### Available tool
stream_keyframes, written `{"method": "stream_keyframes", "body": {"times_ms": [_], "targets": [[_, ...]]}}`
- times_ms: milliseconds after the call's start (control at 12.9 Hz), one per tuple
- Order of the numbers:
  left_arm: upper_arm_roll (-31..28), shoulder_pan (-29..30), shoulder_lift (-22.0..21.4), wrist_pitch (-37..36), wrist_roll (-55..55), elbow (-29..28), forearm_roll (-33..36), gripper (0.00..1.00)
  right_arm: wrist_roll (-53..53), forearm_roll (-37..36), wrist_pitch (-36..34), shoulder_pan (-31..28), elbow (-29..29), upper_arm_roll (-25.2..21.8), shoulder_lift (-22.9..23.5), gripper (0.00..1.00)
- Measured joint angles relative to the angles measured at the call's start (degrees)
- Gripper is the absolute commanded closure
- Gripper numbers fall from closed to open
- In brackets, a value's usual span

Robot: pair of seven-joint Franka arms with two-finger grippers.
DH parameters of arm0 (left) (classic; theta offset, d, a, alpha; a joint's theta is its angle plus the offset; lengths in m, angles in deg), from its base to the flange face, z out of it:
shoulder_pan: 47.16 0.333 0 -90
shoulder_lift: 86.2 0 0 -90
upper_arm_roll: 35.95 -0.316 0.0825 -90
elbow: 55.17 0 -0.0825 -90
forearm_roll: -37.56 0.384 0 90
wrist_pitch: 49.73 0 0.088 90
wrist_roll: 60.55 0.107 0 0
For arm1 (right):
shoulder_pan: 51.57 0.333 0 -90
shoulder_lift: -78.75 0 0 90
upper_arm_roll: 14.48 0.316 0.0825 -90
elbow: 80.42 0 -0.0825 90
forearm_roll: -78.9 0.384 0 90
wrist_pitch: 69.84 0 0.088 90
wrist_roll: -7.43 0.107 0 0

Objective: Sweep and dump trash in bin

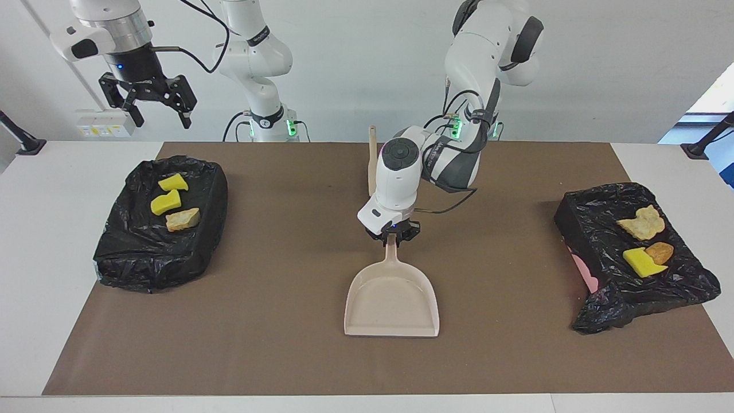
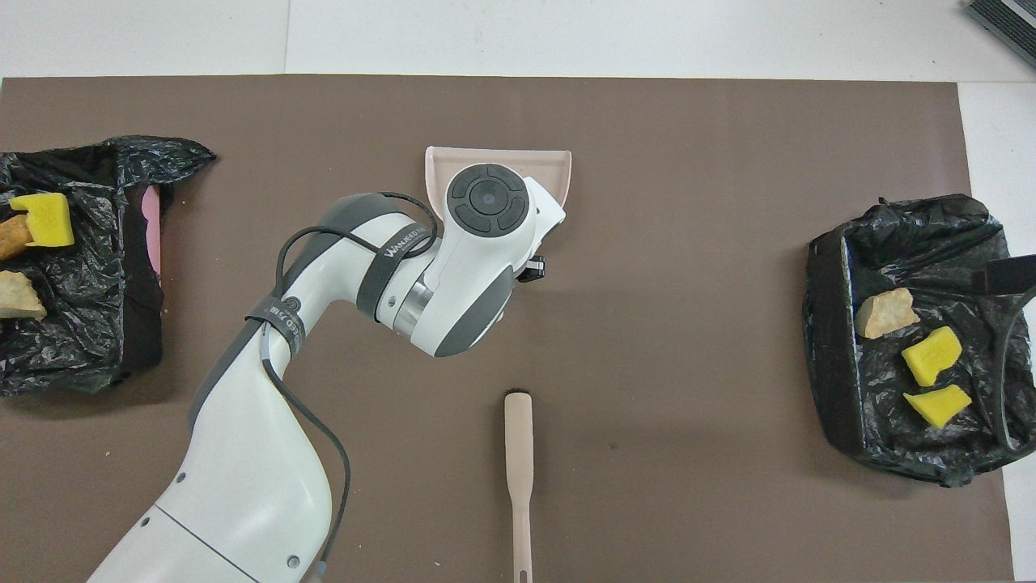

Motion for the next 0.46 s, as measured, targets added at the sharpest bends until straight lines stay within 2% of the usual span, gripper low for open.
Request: {"method": "stream_keyframes", "body": {"times_ms": [232, 464], "targets": [[-0.18, -0.15, -1.61, -0.13, 0.0, -0.25, 0.01, 0.0, 0.0, 0.0, 0.0, 0.0, 0.0, 0.0, 0.0, 0.0], [-2.0, 1.13, -10.35, -4.72, 0.01, -4.5, 0.04, 0.0, 0.0, 0.0, 0.0, 0.0, 0.0, 0.0, 0.0, 0.0]]}}
